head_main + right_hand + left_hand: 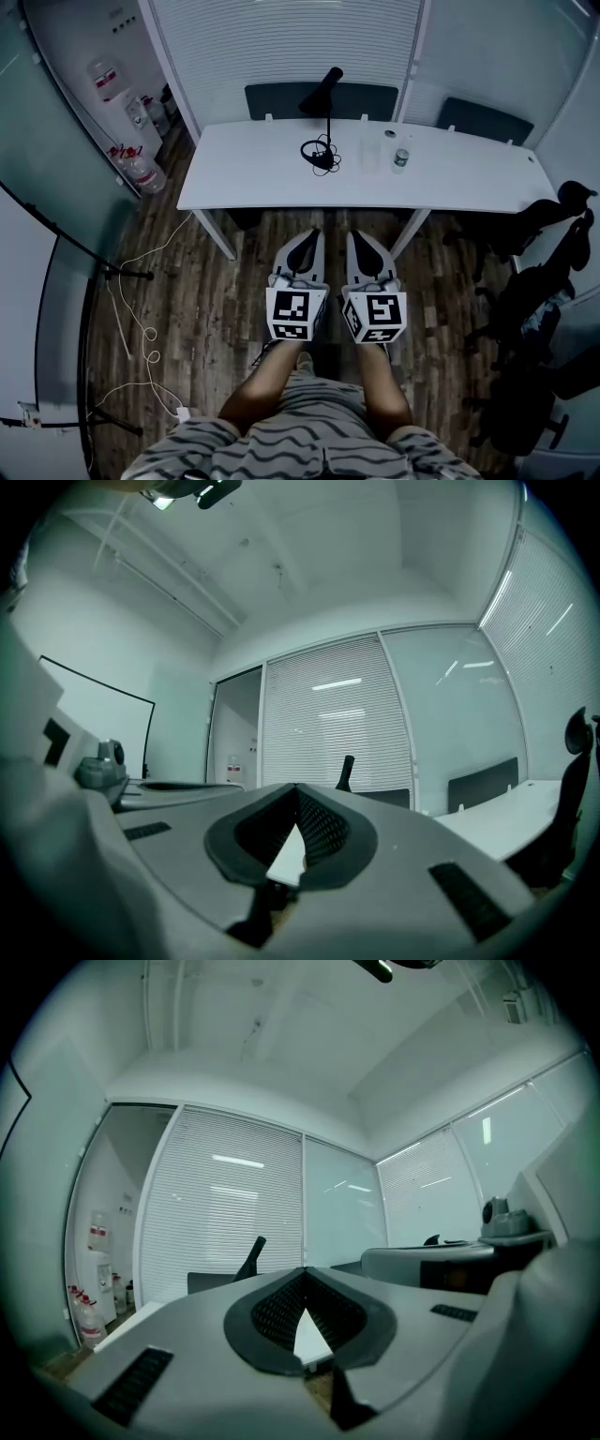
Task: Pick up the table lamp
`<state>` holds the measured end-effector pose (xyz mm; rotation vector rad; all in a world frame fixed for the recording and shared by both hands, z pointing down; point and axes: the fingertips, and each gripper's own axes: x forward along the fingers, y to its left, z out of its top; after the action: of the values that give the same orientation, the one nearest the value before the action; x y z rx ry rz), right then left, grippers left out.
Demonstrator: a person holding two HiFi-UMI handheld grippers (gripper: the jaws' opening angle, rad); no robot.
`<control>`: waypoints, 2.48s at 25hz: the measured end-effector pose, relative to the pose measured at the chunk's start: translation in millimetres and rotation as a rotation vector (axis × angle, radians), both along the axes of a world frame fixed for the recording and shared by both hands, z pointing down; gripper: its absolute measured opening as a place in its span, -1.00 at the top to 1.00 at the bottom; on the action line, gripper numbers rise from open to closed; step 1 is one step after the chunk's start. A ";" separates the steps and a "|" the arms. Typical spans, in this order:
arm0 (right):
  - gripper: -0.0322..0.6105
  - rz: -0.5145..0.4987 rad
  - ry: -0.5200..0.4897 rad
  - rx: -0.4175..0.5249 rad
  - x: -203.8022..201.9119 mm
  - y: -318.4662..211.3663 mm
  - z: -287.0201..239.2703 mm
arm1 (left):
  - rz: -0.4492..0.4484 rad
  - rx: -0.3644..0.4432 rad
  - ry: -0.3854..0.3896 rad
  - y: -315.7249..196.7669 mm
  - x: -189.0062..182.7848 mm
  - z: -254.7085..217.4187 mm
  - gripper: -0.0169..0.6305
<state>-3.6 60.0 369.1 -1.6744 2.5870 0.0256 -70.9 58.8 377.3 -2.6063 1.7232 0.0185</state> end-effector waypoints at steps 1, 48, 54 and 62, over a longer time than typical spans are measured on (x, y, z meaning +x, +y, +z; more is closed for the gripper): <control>0.86 0.002 -0.003 -0.001 -2.7 -9.3 -0.3 | 0.002 -0.001 -0.002 -9.1 -2.8 -0.1 0.92; 0.86 -0.096 -0.017 -0.063 74.3 -365.9 37.8 | -0.096 -0.055 0.057 -368.6 73.3 33.9 0.92; 0.86 -0.109 -0.020 -0.066 69.8 -389.9 41.9 | -0.094 -0.067 0.026 -394.5 72.2 47.8 0.92; 0.86 -0.094 -0.002 -0.054 62.9 -421.3 40.4 | -0.092 -0.091 0.023 -433.7 57.7 61.2 0.92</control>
<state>59.3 -361.2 409.5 -1.5655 2.6849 -0.0514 -13.2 -374.9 438.6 -2.5953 1.8926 -0.0323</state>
